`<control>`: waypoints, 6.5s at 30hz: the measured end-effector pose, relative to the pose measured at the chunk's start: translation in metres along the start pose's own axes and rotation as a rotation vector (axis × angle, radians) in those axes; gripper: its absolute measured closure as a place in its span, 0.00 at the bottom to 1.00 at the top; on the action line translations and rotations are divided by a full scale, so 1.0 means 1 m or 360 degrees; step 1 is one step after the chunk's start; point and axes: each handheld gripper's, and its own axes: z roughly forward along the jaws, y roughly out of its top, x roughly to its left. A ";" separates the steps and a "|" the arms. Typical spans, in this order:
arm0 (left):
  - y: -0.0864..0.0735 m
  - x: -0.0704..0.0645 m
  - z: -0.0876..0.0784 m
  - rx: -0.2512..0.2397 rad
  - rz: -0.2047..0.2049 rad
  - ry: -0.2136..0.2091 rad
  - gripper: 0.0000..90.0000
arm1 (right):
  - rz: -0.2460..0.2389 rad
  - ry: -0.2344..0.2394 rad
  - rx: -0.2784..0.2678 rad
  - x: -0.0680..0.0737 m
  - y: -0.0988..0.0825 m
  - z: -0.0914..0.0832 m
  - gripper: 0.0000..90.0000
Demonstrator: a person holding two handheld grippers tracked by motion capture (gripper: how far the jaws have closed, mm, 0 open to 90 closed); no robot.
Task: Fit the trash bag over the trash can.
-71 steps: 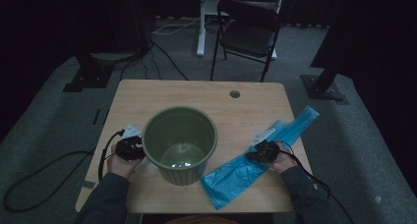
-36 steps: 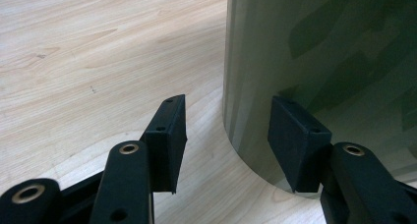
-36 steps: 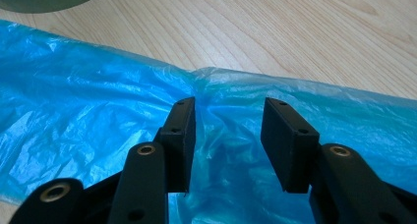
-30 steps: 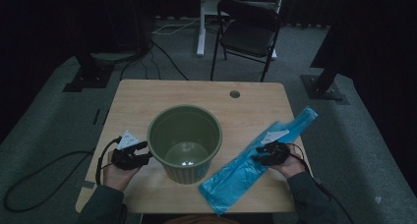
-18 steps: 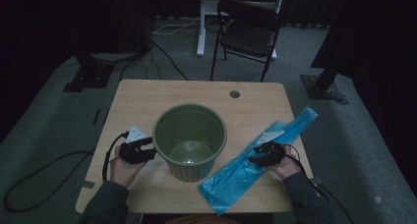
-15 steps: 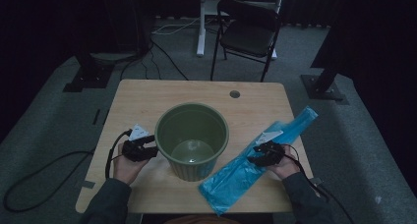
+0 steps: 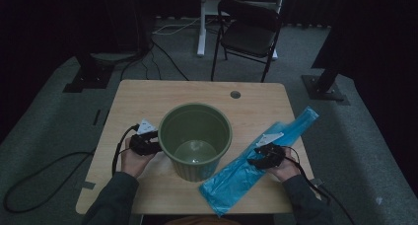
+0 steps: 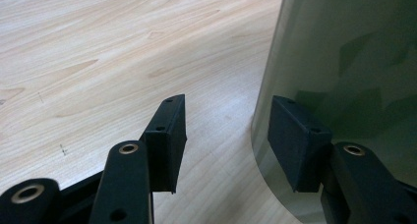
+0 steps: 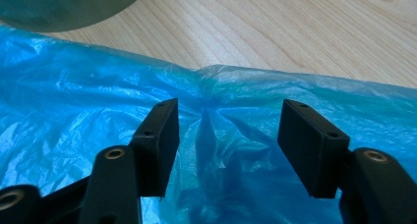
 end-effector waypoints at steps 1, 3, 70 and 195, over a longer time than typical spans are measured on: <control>0.000 0.001 0.001 0.0000 0.0001 0.0000 0.55 | -0.0006 -0.0001 0.0007 0.002 0.000 0.002 0.43; 0.001 0.002 0.003 -0.0009 -0.0007 0.0002 0.55 | -0.0018 -0.0016 0.0012 0.004 -0.001 0.005 0.43; -0.010 0.001 -0.004 0.0031 -0.0016 -0.0061 0.52 | -0.0035 0.0009 -0.0066 -0.013 0.031 -0.013 0.95; -0.004 -0.009 0.005 0.0074 -0.0029 -0.0081 0.52 | -0.0636 0.0078 -0.0524 0.065 0.241 -0.126 0.94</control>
